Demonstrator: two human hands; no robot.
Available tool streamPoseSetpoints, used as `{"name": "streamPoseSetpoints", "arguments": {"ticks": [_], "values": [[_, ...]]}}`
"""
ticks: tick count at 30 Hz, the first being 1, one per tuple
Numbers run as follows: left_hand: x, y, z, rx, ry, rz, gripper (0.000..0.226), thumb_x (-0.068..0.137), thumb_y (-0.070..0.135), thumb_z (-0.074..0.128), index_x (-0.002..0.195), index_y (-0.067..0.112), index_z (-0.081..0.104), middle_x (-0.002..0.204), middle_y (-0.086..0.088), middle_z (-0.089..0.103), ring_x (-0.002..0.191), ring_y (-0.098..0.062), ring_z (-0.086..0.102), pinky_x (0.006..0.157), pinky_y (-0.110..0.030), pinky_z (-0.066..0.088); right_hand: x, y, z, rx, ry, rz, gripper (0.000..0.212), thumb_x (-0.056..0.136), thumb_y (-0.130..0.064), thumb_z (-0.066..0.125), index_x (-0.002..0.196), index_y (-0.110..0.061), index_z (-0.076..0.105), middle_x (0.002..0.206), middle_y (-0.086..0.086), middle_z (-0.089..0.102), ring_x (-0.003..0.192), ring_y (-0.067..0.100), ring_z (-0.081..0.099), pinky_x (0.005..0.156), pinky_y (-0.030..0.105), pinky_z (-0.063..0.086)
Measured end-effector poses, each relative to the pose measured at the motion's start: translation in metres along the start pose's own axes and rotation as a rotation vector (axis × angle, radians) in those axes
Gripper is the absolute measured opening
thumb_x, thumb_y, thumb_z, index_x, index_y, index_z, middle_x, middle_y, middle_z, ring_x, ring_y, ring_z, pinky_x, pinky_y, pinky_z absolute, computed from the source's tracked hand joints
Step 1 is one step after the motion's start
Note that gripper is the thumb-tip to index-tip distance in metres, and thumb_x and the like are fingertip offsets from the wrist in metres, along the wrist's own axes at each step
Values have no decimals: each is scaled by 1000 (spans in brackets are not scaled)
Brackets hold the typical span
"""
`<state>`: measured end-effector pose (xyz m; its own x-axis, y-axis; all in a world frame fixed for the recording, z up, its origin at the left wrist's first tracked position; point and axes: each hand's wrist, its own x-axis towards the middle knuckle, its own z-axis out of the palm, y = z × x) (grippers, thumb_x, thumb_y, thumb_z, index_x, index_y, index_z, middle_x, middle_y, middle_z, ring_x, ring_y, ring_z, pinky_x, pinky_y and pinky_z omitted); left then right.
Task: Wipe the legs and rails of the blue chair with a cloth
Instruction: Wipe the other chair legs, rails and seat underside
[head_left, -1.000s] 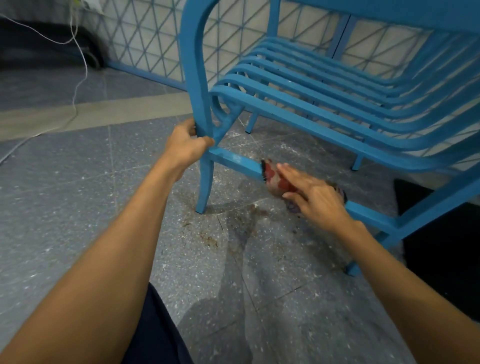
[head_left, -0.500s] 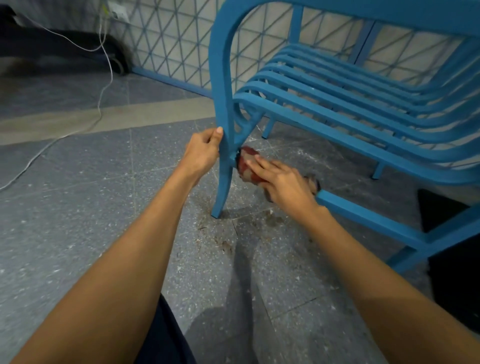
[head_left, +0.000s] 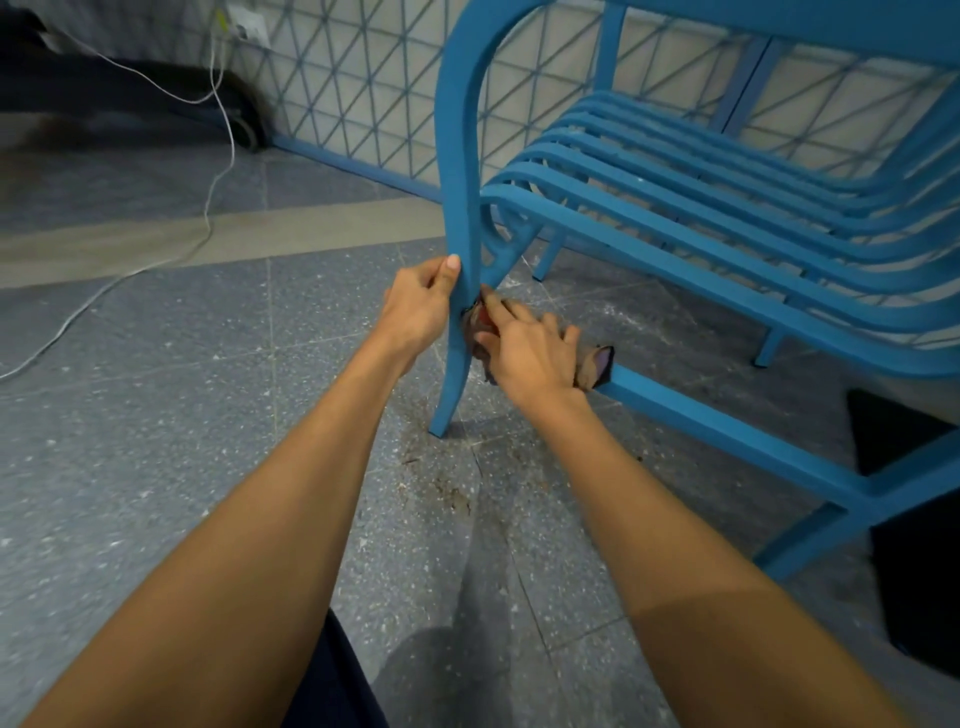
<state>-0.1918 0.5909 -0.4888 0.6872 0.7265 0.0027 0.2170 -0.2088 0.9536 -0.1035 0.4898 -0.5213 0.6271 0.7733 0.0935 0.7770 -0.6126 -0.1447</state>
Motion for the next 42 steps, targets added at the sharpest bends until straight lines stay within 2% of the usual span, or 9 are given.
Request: {"name": "streamPoseSetpoints", "arguments": {"ticks": [6, 11, 14, 19, 23, 27, 32, 37, 42], "values": [[-9, 7, -3, -31, -99, 12, 32, 103, 33, 33, 123, 18, 54, 107, 11, 56, 86, 1, 55, 57, -7, 41, -47, 61, 13, -136, 240, -236, 78, 83, -15, 69, 145, -40, 29, 145, -8, 45, 115, 29, 57, 89, 44, 45], [-14, 8, -5, -54, -105, 2, 35, 103, 33, 33, 130, 17, 50, 110, 13, 52, 87, 2, 53, 69, -11, 43, -69, 92, -3, -178, 124, -49, 56, 96, -53, 35, 148, -38, 22, 135, -1, 54, 102, 33, 59, 87, 44, 44], [-13, 7, -4, -58, -106, -3, 35, 103, 31, 33, 130, 17, 50, 107, 13, 51, 81, 6, 51, 72, -11, 43, -48, 65, -11, -142, 6, -25, 52, 98, -53, 28, 145, -31, 24, 135, 3, 50, 111, 37, 53, 94, 48, 39], [-12, 6, -6, -55, -120, 9, 31, 103, 30, 34, 125, 19, 51, 102, 13, 53, 76, 8, 52, 54, -3, 43, -2, 17, -12, 40, -154, -88, 45, 97, -46, 40, 135, -22, 37, 132, 8, 50, 115, 37, 52, 94, 49, 40], [-9, 2, -6, -44, -118, 20, 22, 103, 32, 34, 113, 26, 51, 98, 13, 55, 83, 0, 54, 58, -7, 43, 3, 8, -8, 52, -82, -123, 45, 96, -49, 41, 130, -19, 44, 128, 6, 55, 111, 34, 56, 87, 46, 44], [-11, 2, -6, -68, -118, 40, 32, 103, 29, 34, 124, 15, 53, 105, 10, 55, 77, 8, 54, 51, 1, 41, -6, 16, -14, 201, 5, -97, 38, 99, -45, 37, 129, -27, 51, 125, 6, 61, 110, 33, 57, 85, 43, 45], [-12, 4, -7, -74, -115, 39, 34, 103, 30, 34, 129, 16, 51, 110, 12, 53, 84, 3, 55, 53, -1, 45, -45, 56, -12, 187, 21, -212, 49, 97, -24, 49, 139, -46, 37, 145, -9, 45, 118, 26, 57, 102, 53, 42], [-15, 5, -7, -50, -109, 35, 34, 103, 34, 33, 128, 19, 50, 112, 13, 52, 97, -4, 53, 61, -9, 46, -96, 128, -27, 154, 63, -22, 49, 90, -48, 47, 138, -49, 35, 132, -8, 57, 112, 25, 59, 94, 46, 46], [-15, 2, -6, -43, -99, 22, 37, 103, 34, 34, 132, 18, 49, 113, 12, 54, 98, -4, 54, 67, -8, 45, -66, 81, -16, 43, 55, 97, 49, 93, -51, 45, 141, -41, 37, 130, -4, 55, 115, 30, 51, 97, 44, 35]]}}
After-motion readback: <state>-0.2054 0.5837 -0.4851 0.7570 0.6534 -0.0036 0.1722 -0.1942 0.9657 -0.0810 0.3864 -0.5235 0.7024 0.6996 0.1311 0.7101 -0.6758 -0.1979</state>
